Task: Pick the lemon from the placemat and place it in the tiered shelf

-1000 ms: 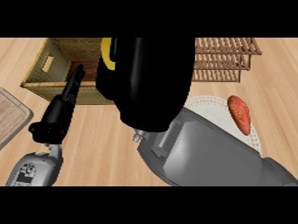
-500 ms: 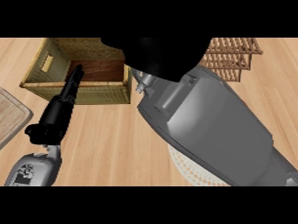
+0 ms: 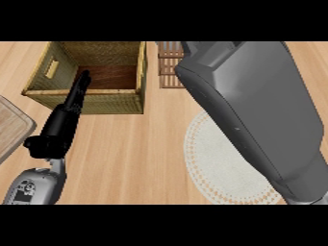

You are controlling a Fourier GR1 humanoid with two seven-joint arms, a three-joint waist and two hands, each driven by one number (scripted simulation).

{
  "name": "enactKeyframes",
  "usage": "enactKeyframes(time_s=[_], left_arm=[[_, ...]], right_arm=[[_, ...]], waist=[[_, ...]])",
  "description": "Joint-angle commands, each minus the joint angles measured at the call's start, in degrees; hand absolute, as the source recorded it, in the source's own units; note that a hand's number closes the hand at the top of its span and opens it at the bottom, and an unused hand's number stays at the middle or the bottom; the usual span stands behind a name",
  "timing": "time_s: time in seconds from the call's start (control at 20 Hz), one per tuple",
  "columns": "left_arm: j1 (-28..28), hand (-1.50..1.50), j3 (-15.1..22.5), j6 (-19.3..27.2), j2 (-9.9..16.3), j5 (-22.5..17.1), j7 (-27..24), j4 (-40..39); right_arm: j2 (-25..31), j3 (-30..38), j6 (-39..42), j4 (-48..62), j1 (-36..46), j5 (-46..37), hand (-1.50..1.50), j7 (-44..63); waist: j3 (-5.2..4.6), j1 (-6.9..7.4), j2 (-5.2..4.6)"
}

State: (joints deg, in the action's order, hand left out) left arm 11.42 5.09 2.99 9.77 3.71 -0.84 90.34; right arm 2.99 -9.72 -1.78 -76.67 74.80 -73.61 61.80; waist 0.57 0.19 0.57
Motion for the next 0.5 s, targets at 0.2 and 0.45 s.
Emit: enactKeyframes(time_s=[0.2, 0.45], left_arm=[[-2.54, 0.0, -0.09, -0.4, -0.92, 0.21, 1.19, -6.51], [0.37, 0.0, 1.5, -0.07, -2.49, 0.75, 5.94, -5.24]], right_arm=[[0.53, 2.02, -3.52, 8.06, 0.43, -5.17, 1.5, 0.54], [2.62, 1.55, -8.08, 14.54, -0.32, -5.09, 1.5, -9.03]], waist=[[-0.66, 0.4, -0.99], [-0.6, 0.77, -1.26]])
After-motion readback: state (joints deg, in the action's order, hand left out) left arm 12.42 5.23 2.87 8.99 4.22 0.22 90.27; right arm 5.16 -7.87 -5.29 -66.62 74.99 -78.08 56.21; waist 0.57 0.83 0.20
